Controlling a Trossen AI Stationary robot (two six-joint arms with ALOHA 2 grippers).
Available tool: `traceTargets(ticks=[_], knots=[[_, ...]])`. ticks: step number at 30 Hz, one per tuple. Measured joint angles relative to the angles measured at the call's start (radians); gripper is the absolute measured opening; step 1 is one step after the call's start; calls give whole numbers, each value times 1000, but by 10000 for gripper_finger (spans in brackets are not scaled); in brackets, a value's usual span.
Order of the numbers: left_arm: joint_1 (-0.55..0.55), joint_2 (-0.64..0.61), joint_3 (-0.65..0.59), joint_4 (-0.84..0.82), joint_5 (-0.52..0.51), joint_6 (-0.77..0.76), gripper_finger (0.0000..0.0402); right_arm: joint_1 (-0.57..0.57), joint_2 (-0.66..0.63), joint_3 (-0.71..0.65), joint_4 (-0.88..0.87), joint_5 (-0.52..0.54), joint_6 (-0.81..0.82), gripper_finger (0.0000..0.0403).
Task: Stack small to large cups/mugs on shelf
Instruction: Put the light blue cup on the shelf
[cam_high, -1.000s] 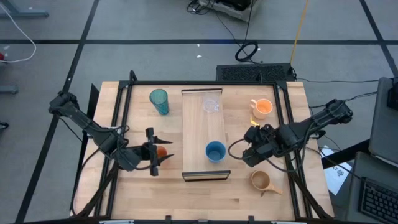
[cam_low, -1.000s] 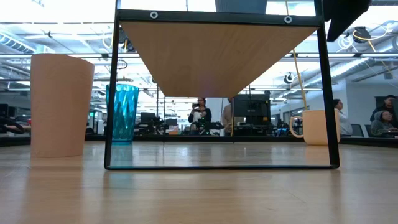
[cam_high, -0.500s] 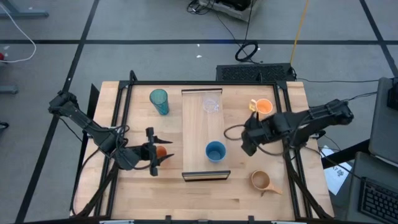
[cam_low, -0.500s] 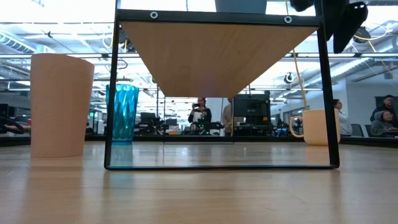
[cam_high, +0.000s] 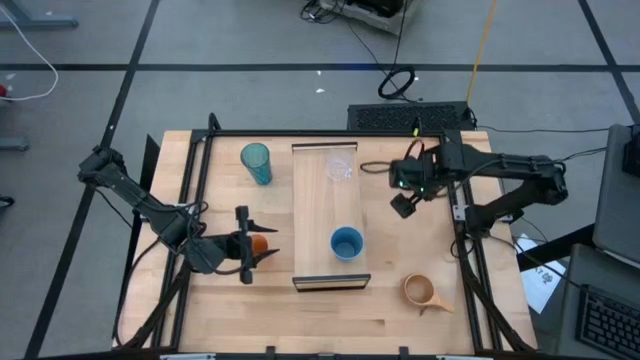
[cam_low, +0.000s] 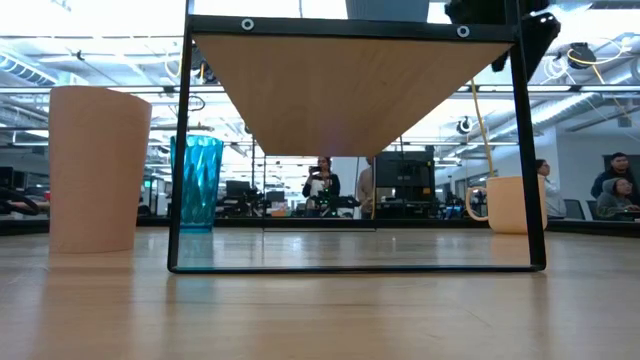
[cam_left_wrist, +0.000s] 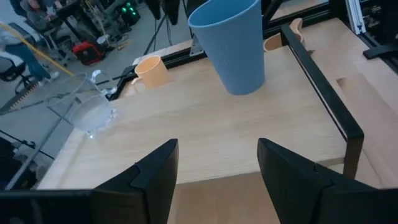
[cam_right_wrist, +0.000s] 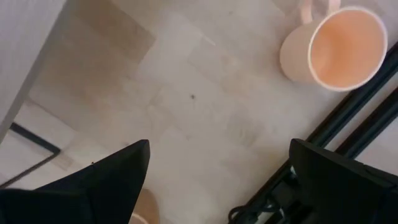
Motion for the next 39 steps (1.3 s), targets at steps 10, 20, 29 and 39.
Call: traceTargets(ticks=[10, 20, 29, 39], knots=[[0, -106, 0, -57, 0, -36, 223, -139, 0, 1, 0, 0, -131, 377], [0, -168, -47, -123, -3, -106, 223, -40, 0, 1, 3, -119, -38, 377], [1, -168, -47, -106, -3, -81, 223, 224, 1, 1, 0, -162, 185, 377], [54, -168, -47, -90, 38, -36, 223, 460, 120, 2, 87, -186, 406, 377]])
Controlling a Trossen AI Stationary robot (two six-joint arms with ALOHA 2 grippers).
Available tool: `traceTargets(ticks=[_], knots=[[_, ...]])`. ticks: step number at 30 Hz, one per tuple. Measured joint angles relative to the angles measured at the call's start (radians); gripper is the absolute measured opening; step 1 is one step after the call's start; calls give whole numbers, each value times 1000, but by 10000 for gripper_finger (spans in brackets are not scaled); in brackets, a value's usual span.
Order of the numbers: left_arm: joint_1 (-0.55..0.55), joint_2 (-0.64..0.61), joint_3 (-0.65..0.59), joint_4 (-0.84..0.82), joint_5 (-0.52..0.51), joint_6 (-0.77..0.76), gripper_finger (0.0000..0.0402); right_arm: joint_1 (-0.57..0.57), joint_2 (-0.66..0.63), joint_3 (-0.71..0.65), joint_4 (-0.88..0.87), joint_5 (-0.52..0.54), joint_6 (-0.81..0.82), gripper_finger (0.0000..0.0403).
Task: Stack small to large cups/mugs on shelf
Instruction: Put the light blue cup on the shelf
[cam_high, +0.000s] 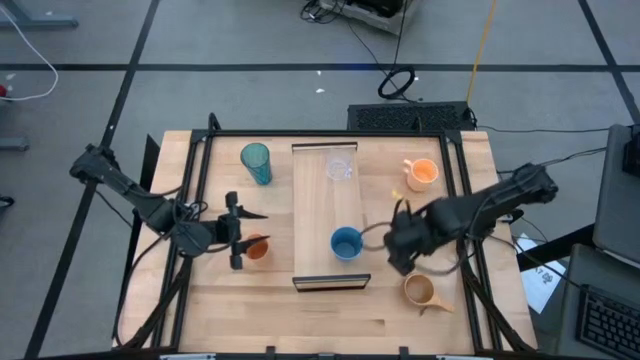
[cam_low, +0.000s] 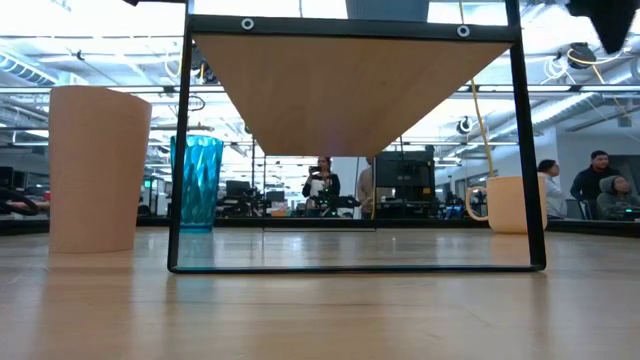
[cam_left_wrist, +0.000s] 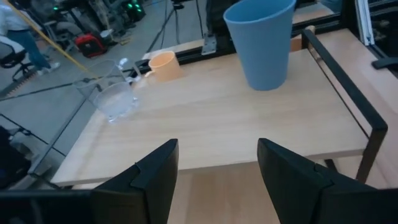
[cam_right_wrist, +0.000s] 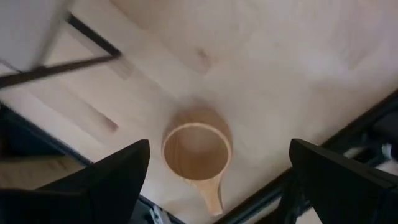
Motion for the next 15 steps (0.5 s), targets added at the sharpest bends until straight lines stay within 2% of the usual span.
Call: traceTargets(ticks=[6, 15], knots=[[35, 0, 0, -28, 19, 2, 223, 125, 126, 0, 63, -130, 138, 377], [66, 0, 0, -42, 32, 2, 223, 255, 182, 0, 158, -116, 298, 377]])
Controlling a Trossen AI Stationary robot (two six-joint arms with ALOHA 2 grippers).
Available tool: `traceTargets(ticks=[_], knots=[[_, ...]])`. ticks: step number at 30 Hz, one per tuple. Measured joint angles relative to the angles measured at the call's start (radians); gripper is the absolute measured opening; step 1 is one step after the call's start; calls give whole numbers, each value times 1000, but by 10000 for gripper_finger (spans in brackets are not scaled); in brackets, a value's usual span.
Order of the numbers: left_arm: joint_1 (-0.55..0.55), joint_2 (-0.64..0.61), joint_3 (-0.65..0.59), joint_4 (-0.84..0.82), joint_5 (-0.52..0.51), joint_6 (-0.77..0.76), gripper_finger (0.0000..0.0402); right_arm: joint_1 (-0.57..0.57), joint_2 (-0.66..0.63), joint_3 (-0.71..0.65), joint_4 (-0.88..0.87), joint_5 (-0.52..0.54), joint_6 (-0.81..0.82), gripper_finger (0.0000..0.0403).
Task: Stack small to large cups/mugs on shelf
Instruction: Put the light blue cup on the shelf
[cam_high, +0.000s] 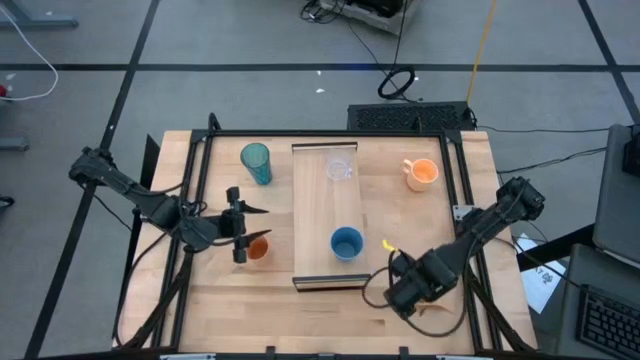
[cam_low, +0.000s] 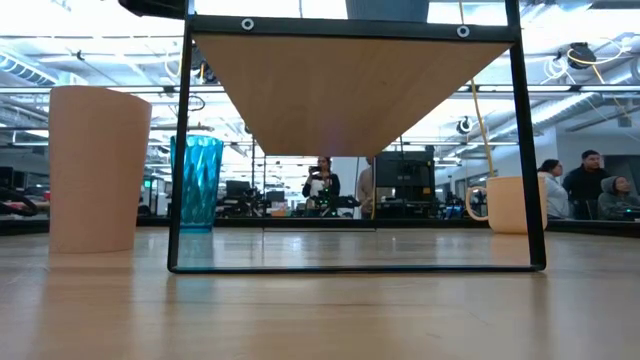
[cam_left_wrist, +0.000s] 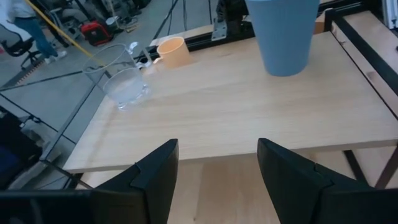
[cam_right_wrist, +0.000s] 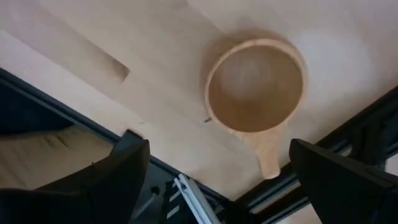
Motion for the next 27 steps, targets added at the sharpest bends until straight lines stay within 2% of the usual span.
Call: traceTargets(ticks=[7, 19, 27], knots=[[15, 0, 0, 0, 13, 1, 223, 42, 35, 0, 46, 74, 29, 377], [16, 0, 0, 0, 14, -6, 223, 42, 114, -1, 45, 79, -9, 376], [15, 0, 0, 0, 15, -9, 223, 56, 118, -1, 44, 130, -19, 325]])
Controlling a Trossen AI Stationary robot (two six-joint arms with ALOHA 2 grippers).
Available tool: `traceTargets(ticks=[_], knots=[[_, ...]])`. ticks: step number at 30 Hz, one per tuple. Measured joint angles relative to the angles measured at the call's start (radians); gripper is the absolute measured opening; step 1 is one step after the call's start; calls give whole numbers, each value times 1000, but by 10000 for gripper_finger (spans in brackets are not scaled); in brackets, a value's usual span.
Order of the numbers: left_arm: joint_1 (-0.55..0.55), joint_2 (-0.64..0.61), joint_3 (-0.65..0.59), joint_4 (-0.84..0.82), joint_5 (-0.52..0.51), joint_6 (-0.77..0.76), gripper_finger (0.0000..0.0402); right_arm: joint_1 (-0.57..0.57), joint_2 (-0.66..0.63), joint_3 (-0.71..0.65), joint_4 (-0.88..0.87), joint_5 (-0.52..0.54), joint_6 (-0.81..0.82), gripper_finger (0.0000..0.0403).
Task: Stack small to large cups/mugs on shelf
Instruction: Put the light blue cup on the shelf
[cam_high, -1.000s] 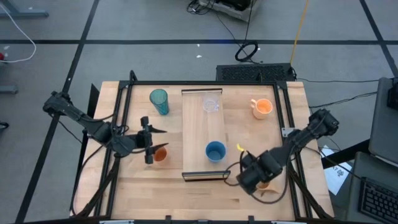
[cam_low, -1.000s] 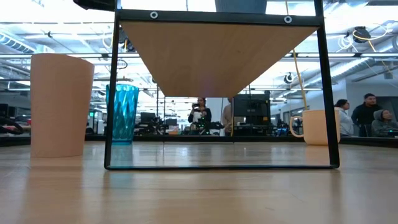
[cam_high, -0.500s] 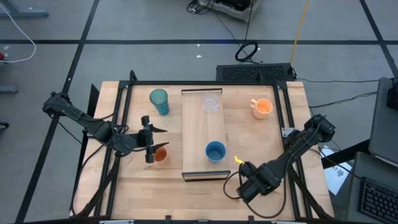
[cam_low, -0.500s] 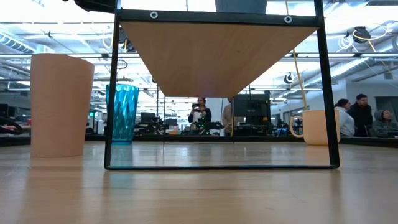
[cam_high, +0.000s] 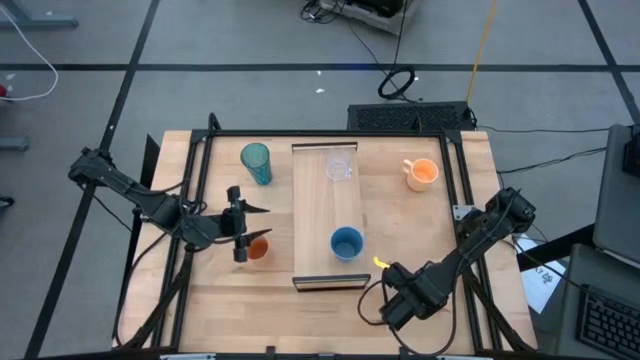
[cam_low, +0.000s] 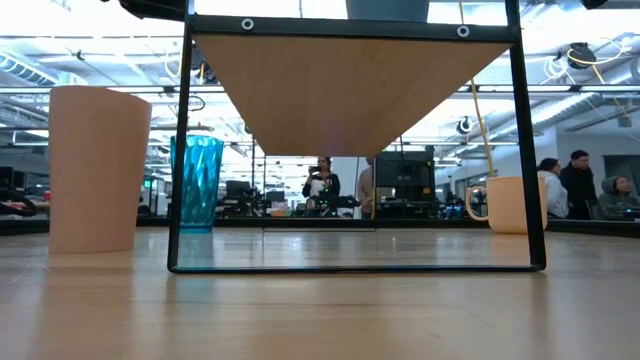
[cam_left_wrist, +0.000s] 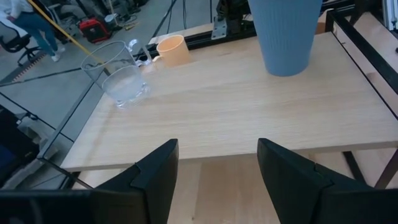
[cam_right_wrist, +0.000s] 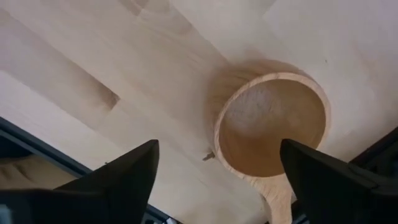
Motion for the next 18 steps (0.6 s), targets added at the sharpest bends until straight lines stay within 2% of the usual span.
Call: traceTargets(ticks=[7, 18], knots=[[0, 0, 0, 0, 0, -3, 223, -1, -1, -16, 36, -2, -12, 293], [0, 1, 0, -5, 0, -4, 223, 1, -1, -97, 104, -6, -19, 285]])
